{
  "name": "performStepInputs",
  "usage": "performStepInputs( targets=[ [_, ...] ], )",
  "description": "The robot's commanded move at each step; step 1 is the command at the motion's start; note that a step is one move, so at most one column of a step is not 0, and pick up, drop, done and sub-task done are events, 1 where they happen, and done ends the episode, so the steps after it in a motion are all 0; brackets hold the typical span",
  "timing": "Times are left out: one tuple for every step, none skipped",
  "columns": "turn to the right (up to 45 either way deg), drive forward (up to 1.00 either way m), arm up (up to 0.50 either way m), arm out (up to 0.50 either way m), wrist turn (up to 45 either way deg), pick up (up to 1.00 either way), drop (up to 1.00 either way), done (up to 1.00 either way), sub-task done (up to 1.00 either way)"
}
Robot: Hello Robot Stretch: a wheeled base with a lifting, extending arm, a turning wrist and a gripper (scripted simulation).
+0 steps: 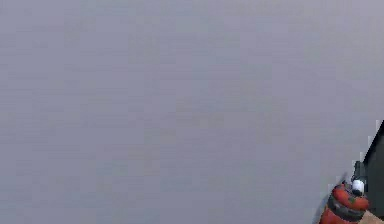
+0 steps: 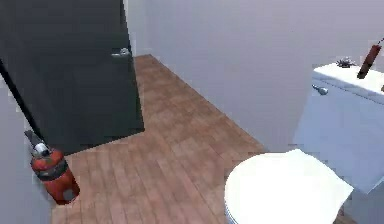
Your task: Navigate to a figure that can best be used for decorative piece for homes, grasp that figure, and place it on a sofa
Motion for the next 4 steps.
performStepInputs(
  targets=[
    [45.0,0.00,0.00,0.00,0.0,0.00,0.00,0.00,0.00],
    [24.0,0.00,0.00,0.00,0.0,0.00,0.00,0.00,0.00],
    [0.0,0.60,0.00,0.00,0.0,0.00,0.00,0.00,0.00],
    [33.0,0.00,0.00,0.00,0.0,0.00,0.00,0.00,0.00]
  ],
)
